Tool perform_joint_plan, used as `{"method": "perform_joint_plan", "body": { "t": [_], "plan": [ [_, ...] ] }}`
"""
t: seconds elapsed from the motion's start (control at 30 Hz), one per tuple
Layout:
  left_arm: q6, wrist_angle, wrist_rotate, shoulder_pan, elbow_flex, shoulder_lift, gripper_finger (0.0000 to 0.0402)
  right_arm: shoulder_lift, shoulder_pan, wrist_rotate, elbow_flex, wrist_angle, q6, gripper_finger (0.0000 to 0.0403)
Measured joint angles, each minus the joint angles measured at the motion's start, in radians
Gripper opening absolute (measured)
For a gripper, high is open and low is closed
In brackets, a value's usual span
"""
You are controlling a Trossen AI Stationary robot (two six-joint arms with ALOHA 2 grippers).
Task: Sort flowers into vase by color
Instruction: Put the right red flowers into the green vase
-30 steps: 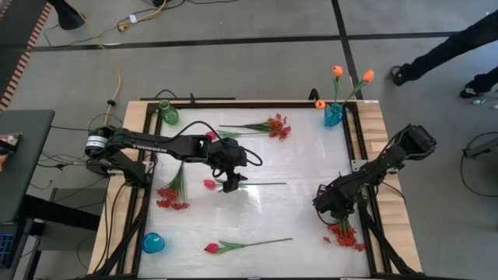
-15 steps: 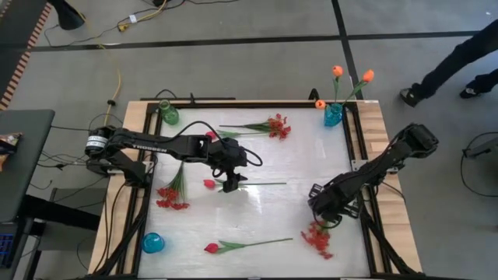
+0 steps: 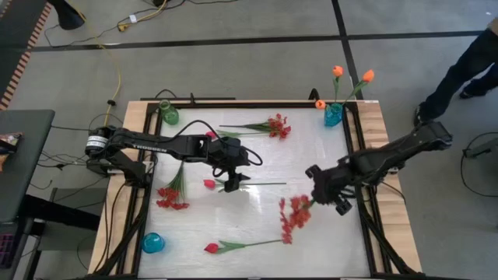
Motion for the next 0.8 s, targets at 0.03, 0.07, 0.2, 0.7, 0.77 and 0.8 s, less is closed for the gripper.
{"method": "perform_joint_plan", "body": {
  "t": [0.03, 0.07, 0.2, 0.7, 0.77, 0.8],
  "plan": [
    [0.0, 0.003, 0.0, 0.0, 0.0, 0.0, 0.024, -0.02, -0.013, 0.008, 0.0, 0.026, 0.021, 0.0042],
    [0.0, 0.008, 0.0, 0.0, 0.0, 0.0, 0.024, -0.041, -0.026, 0.024, 0.0, 0.05, 0.042, 0.0042],
    [0.0, 0.039, 0.001, 0.0, 0.0, 0.0, 0.024, -0.114, -0.074, 0.088, 0.0, 0.163, 0.076, 0.0042],
    [-0.03, 0.492, 0.101, -0.001, 0.0, 0.0, 0.024, -0.189, -0.268, 0.162, 0.0, 0.772, 0.208, 0.0042],
    [-0.031, 0.592, 0.094, -0.001, 0.0, 0.0, 0.024, -0.166, -0.298, 0.165, 0.0, 0.847, 0.26, 0.0042],
    [-0.032, 0.633, 0.076, -0.001, 0.0, 0.0, 0.024, -0.153, -0.309, 0.165, 0.0, 0.887, 0.281, 0.0042]
  ]
}}
